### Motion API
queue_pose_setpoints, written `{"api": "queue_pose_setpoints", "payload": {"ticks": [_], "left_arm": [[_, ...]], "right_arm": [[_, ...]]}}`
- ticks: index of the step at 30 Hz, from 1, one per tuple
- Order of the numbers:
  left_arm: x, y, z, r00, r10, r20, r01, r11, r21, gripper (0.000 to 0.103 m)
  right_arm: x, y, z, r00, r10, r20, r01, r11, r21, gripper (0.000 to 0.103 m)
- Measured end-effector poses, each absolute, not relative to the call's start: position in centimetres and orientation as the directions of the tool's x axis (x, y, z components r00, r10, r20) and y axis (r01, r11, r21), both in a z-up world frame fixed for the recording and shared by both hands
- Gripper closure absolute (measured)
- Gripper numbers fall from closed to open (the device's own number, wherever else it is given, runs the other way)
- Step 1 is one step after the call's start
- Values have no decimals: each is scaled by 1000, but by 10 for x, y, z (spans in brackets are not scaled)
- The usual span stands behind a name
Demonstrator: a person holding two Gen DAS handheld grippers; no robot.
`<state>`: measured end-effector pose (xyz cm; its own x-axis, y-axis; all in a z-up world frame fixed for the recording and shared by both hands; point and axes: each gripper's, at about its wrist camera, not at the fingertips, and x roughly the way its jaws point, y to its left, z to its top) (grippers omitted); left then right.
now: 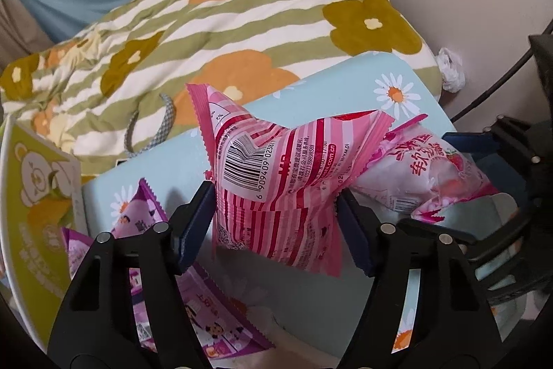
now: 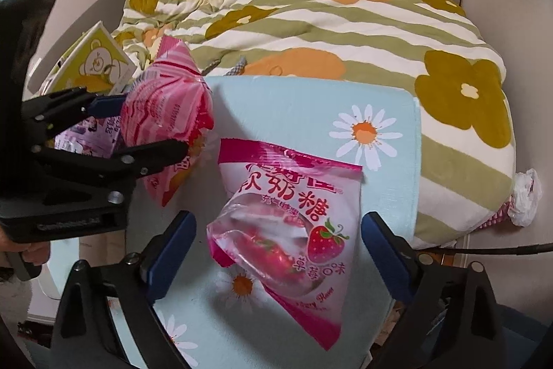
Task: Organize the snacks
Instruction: 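Grasp pink striped bag with left gripper while right grasps pink strawberry candy bag, then carry pink striped bag with left gripper while right carries strawberry bag to box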
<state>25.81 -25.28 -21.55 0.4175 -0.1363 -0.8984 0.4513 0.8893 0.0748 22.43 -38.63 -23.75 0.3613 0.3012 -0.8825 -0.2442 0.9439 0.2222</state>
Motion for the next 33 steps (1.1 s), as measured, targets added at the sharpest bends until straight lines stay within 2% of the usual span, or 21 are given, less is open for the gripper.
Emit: {"api": "queue_pose_setpoints", "payload": {"ticks": [9,14,19,26,33], "left_arm": [[250,-249,-207,439,-134,-889,411,909,66,35],[248,-243,-205,440,-134,-888,374,926,46,35],[243,-239,-195,452,-140,-881,355,934,33,35],[232,-230,-164,497,-157,-854,330,944,19,35],[217,-205,-106,570,-188,-800,289,957,-19,35]], "right_arm": [[226,-377,-249,367,263,-892,-280,946,163,22],[222,-364,-249,392,222,-893,-328,940,90,45],[216,-366,-242,412,237,-880,-315,943,106,56],[213,-374,-212,455,249,-855,-273,953,132,57],[208,-368,-163,498,272,-824,-266,952,154,57]]}}
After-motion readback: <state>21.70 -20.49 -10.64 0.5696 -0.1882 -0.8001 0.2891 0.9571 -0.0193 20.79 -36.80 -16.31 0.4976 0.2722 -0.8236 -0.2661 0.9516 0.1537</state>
